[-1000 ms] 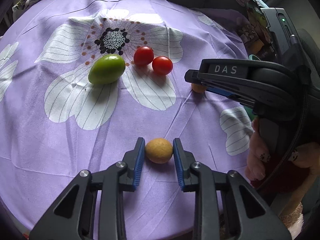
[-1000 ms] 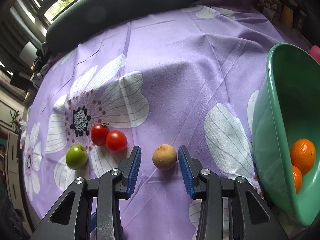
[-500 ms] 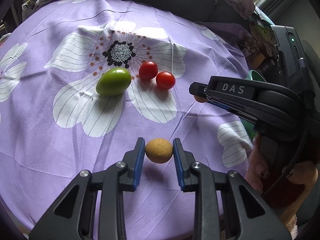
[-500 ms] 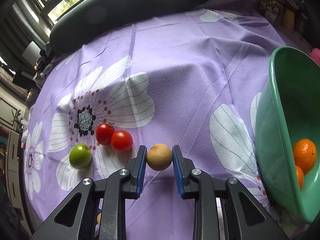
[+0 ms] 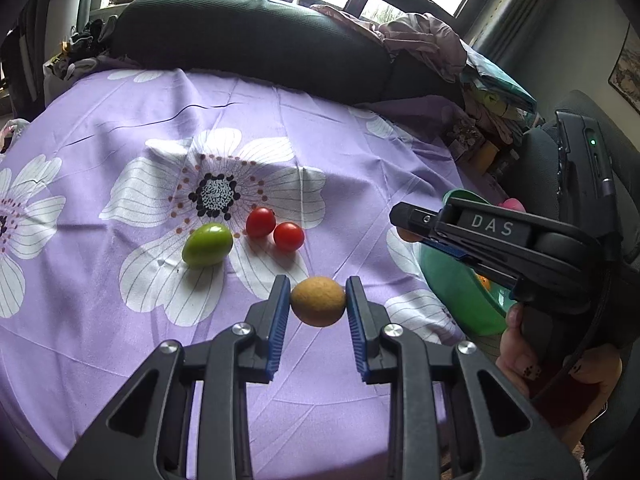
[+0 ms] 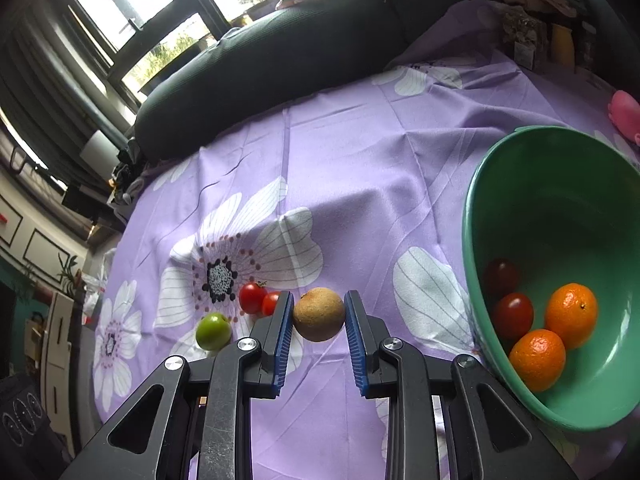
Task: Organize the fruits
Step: 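Close the left tool on the brown round fruit, then carry the brown fruit with the left tool into the green bowl and release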
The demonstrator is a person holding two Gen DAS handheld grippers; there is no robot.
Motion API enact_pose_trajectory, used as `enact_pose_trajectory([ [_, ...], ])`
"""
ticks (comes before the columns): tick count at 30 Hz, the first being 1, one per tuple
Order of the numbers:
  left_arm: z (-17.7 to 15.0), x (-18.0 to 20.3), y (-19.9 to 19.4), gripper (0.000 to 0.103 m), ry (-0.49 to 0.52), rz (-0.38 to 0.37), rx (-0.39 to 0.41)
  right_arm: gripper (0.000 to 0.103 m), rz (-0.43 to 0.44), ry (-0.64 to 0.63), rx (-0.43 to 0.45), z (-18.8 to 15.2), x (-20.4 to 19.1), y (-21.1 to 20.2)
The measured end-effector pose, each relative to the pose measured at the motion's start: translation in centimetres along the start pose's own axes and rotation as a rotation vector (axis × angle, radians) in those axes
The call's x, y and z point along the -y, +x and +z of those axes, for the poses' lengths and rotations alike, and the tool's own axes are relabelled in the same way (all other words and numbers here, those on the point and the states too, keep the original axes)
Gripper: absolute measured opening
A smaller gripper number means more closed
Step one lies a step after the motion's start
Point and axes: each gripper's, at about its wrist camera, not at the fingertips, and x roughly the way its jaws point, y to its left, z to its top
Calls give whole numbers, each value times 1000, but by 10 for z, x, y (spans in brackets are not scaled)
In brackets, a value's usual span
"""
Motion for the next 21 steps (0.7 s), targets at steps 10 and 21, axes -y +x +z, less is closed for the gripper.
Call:
enact_pose_trajectory([
  [10, 20, 56, 0, 28, 145, -3, 71, 28, 22, 67, 176, 7, 30, -63],
  [21, 25, 108, 25, 28, 257, -49, 50, 28, -77, 217, 303, 5, 87, -105],
])
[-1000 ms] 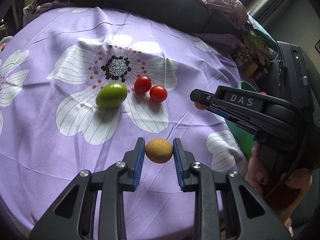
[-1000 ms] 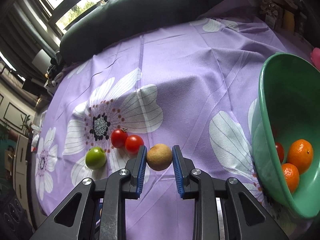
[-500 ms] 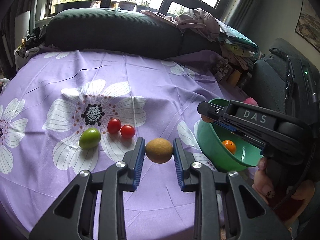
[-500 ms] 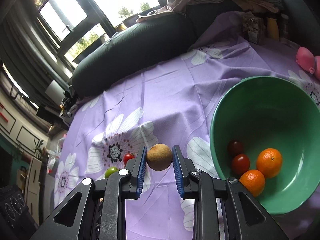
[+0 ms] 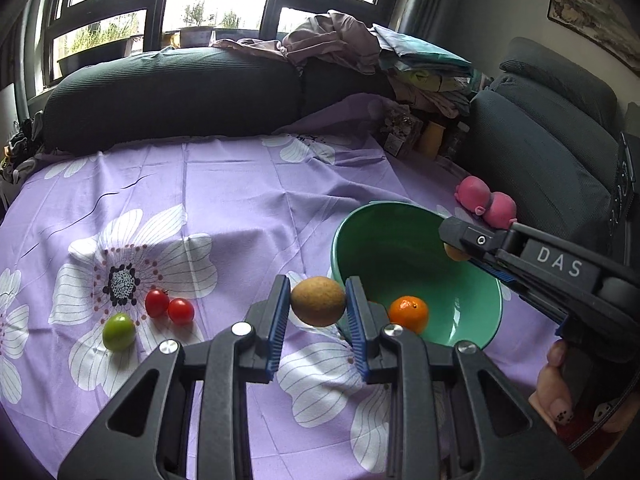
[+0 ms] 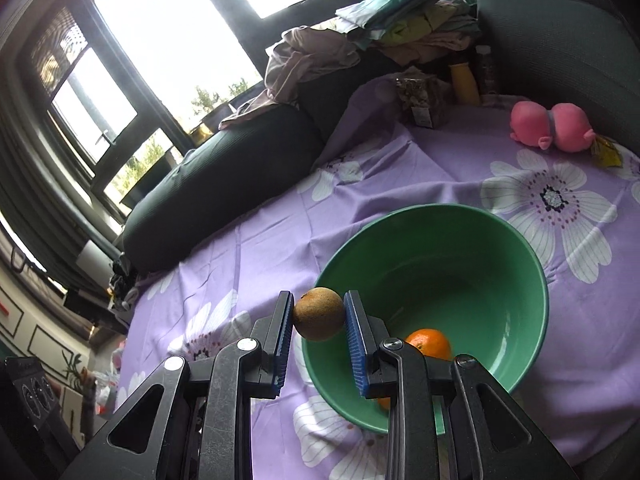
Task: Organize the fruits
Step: 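Carry the brown fruit with the left tool into the green bowl and release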
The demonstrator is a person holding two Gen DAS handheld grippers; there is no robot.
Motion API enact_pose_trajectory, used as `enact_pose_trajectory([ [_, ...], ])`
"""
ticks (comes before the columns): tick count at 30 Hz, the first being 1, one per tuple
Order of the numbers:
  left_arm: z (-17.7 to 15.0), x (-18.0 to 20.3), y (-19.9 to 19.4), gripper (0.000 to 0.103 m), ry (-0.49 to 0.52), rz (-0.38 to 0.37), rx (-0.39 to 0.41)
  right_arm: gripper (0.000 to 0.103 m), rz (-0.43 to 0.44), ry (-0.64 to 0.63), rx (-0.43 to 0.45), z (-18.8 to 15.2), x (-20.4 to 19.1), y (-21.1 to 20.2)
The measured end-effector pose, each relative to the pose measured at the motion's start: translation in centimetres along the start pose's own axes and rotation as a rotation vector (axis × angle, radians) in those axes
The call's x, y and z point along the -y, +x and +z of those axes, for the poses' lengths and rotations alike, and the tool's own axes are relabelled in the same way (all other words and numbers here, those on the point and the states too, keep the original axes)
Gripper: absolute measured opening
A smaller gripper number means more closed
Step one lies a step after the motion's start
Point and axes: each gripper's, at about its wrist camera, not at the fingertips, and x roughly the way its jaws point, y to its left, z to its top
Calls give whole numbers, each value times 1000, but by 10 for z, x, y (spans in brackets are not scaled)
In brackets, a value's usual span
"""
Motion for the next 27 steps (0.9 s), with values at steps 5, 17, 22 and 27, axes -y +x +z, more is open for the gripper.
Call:
enact_pose_trajectory([
  [5, 7, 17, 14, 28, 32, -21, -16, 28, -28, 63, 10, 3, 24, -4],
  [17, 11, 50, 52, 28, 87, -67, -94, 28, -105, 153, -16, 3, 62, 0],
  [22, 8, 62, 68, 28, 113, -74, -134, 28, -123, 167, -37, 3, 69, 5],
  [27, 5, 71, 79, 28, 137, -78, -162, 28, -138, 174, -57, 2, 74, 10],
])
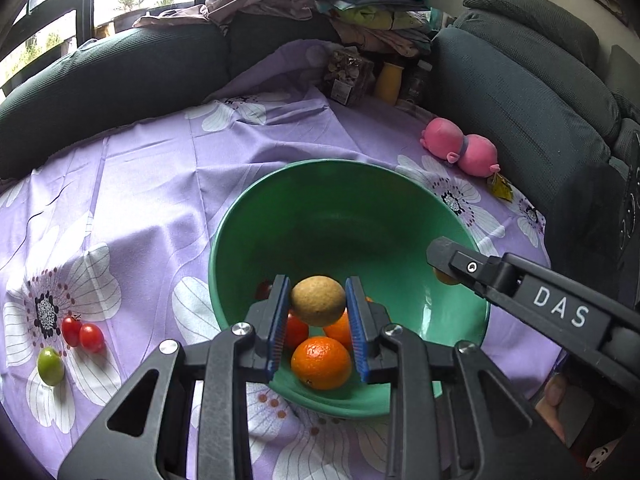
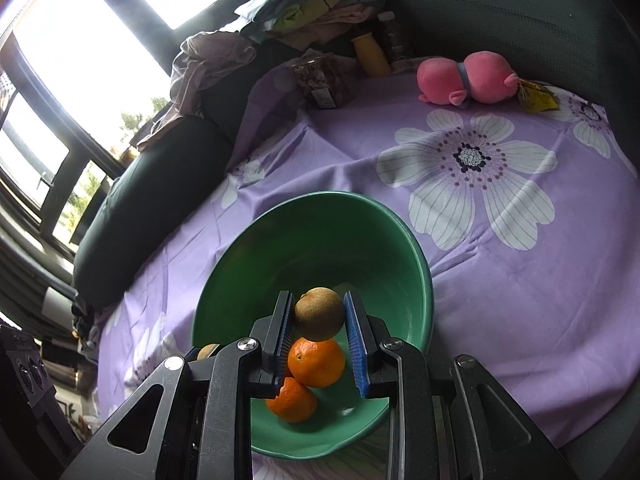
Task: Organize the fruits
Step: 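Carry the brown fruit with the left tool into the green bowl and release, then move both tools to the cherry tomatoes beside the green lime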
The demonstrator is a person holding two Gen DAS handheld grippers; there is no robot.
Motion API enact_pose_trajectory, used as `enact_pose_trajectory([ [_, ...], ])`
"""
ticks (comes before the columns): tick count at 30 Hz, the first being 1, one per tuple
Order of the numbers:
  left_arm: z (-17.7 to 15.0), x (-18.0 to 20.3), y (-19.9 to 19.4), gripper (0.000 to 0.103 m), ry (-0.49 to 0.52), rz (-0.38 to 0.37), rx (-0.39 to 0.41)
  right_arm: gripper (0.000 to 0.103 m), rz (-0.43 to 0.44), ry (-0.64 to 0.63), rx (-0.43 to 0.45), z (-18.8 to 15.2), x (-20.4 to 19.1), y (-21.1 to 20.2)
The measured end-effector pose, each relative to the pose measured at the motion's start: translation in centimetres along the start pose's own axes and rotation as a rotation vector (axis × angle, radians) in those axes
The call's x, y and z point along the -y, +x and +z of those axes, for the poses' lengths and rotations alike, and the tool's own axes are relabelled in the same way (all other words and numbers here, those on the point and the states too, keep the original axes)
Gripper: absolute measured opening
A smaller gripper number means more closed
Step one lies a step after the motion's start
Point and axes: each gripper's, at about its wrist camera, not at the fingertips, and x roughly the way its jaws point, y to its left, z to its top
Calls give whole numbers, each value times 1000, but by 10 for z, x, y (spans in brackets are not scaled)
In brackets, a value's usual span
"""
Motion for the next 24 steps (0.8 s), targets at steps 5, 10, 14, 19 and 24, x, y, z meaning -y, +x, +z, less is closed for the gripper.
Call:
enact_pose_trajectory([
  [5, 0, 2, 10, 28, 5, -6, -25, 28, -13, 1, -12, 1, 2, 4],
  [10, -1, 1, 16, 28, 0, -8, -42, 28, -19, -1, -24, 0, 2, 7],
  [14, -2, 2, 20, 28, -5, -8, -56, 28, -21, -1, -27, 0, 1, 8],
  [19, -2, 1, 23, 28, -10, -14, -65, 28, -26, 0, -30, 0, 2, 9],
  [24, -2, 0, 16, 31, 13, -1, -47, 28, -21, -1, -24, 0, 2, 8],
])
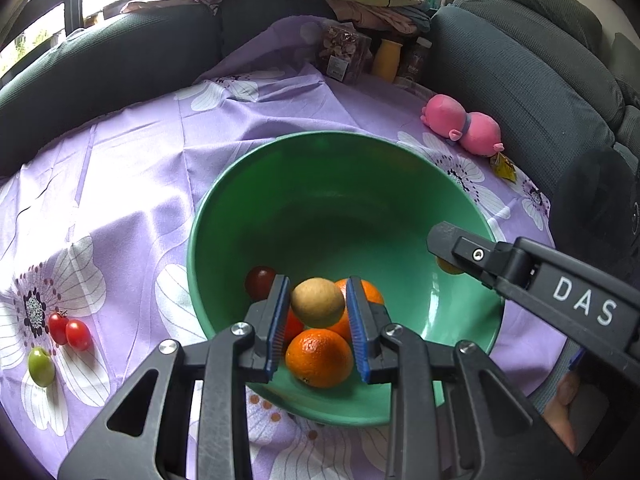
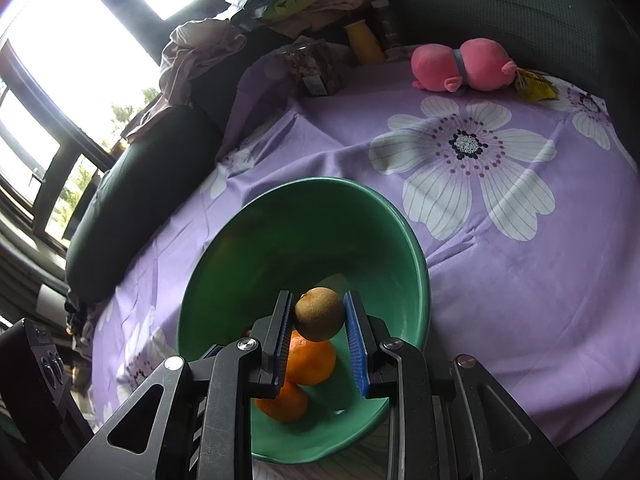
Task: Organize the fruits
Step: 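Move both tools to the cherry tomatoes beside the green lime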
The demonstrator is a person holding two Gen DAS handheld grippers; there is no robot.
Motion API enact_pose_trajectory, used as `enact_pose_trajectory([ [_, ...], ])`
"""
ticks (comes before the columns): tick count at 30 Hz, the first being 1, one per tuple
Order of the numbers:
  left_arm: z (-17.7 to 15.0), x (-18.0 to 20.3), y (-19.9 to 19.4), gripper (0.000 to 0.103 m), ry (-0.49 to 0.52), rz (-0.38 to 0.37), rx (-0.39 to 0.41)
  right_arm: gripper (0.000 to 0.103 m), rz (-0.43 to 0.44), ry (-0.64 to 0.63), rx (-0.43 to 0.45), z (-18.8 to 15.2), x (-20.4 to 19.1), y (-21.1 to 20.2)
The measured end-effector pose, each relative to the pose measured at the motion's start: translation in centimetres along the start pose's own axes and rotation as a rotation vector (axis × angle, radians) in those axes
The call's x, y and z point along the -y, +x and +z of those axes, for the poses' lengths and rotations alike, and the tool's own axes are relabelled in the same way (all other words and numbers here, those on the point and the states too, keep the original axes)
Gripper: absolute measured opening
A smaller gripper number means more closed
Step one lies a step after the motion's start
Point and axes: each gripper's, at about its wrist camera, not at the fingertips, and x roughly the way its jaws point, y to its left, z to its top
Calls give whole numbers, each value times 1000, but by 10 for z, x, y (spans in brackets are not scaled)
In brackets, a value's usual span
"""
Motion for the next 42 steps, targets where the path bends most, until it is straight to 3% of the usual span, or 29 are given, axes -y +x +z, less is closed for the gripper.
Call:
enact_pose_trajectory([
  [2, -1, -5, -11, 46, -8, 1, 34, 28, 11, -2, 12, 0, -2, -1],
  [8, -6, -38, -49, 59, -78, 23, 82, 42, 44, -67, 44, -3, -22, -10],
  [14, -27, -98, -92, 65, -194, 114, 143, 43, 97, -150, 53, -10, -54, -14],
  [17, -44, -138, -106, 67, -336, 168, 152, 43, 125, -204, 48, -17, -74, -14],
  [22, -74, -197, -109, 68, -519, 178, 134, 43, 176, -320, 12, -36, -115, -4],
  [28, -89, -237, -120, 68, -576, 290, 111, 43, 225, -416, -94, -63, -158, 24],
  [35, -106, -270, -124, 67, -710, 248, 80, 43, 227, -472, -308, -97, -196, 82],
  [40, -96, -269, -120, 66, -687, 176, 80, 43, 141, -533, -342, -114, -212, 112],
  [42, -91, -266, -117, 66, -665, 157, 88, 42, 144, -536, -366, -118, -213, 118],
])
